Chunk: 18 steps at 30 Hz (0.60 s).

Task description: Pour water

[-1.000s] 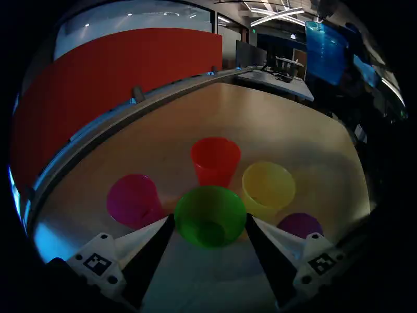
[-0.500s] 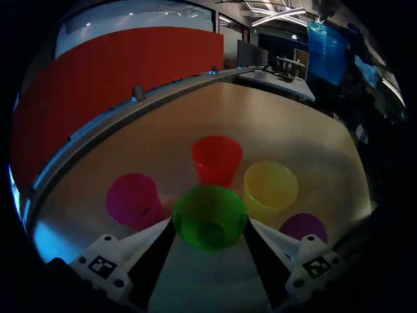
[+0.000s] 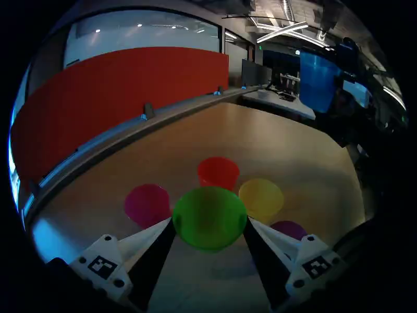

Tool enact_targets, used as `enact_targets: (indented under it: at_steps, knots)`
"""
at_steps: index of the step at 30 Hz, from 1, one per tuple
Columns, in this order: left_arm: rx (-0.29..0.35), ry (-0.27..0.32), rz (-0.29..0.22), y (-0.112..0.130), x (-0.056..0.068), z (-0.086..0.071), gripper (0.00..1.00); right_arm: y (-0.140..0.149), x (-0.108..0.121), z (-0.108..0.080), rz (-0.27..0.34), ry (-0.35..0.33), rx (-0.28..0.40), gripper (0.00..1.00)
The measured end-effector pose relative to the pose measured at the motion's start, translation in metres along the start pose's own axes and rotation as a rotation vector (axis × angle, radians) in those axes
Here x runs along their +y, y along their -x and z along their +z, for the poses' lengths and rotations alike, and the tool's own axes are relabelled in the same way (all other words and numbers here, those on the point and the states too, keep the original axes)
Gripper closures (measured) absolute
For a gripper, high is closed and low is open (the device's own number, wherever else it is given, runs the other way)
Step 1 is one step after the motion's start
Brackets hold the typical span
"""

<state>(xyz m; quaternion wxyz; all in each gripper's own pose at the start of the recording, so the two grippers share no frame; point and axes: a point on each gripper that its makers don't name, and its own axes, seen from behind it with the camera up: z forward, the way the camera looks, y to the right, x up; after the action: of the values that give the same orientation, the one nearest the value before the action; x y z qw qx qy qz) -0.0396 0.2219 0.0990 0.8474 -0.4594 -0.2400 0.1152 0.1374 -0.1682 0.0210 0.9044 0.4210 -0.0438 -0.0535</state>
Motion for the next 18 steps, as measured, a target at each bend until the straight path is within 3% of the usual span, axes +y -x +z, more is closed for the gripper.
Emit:
enact_targets:
  at_steps: [8, 18]
  knots:
    - [0.112, -0.030, -0.017, -0.027, 0.003, -0.031, 0.13, -0.004, -0.006, 0.005, 0.004, -0.013, -0.004, 0.10]
    - [0.233, -0.057, 0.002, -0.050, 0.010, -0.068, 0.13, -0.005, -0.007, 0.008, 0.014, -0.014, -0.004, 0.10]
